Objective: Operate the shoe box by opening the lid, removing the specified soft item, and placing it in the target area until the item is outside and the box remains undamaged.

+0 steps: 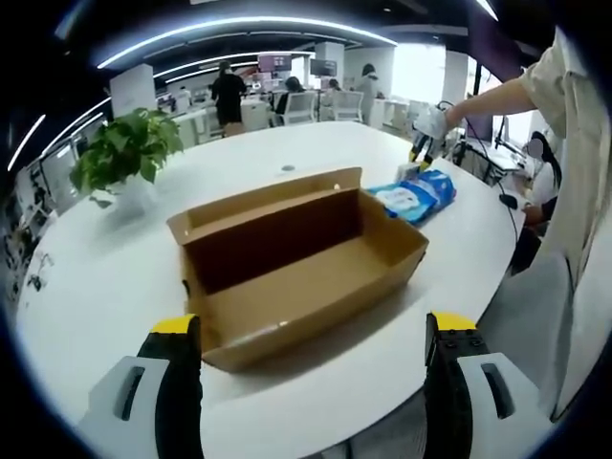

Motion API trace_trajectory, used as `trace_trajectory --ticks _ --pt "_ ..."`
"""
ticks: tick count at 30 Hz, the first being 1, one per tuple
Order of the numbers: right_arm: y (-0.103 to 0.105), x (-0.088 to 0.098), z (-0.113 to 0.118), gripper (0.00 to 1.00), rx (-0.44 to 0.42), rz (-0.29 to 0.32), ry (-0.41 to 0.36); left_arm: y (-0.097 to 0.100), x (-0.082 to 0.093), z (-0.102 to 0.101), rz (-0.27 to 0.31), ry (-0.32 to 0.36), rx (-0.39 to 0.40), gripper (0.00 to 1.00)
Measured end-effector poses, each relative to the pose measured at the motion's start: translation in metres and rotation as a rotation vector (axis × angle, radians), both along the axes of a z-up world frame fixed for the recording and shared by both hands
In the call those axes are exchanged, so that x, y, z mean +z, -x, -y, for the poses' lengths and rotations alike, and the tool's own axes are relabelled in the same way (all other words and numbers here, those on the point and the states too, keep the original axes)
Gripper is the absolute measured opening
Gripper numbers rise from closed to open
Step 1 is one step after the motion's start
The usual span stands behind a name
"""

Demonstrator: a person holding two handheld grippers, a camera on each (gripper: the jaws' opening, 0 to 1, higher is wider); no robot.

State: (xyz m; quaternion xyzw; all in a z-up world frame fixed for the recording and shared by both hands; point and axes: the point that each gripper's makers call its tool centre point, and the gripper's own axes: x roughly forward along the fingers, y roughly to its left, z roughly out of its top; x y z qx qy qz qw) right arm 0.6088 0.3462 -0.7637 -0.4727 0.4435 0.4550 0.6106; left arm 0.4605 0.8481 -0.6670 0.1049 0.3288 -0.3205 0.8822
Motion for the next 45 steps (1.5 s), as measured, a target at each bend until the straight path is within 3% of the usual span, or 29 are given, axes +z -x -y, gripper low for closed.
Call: trace_trajectory --ticks 11,20,32,45 --pt "0.000 0.002 0.000 0.20 -0.018 0.003 0.002 0.000 0.002 -0.001 0.006 -0.002 -0.004 1.00" --pt "-0.001 0.021 -0.001 0.26 -0.081 0.057 -0.032 -0.002 0.007 -0.003 0.014 -0.004 -0.026 1.00" --pt "0.020 0.060 -0.023 0.38 -0.264 0.133 -0.185 -0.012 0.016 -0.012 0.021 -0.004 -0.061 0.98" --pt "0.059 0.104 -0.069 0.51 -0.384 0.229 -0.365 -0.031 0.015 -0.024 0.005 -0.051 -0.140 0.91"
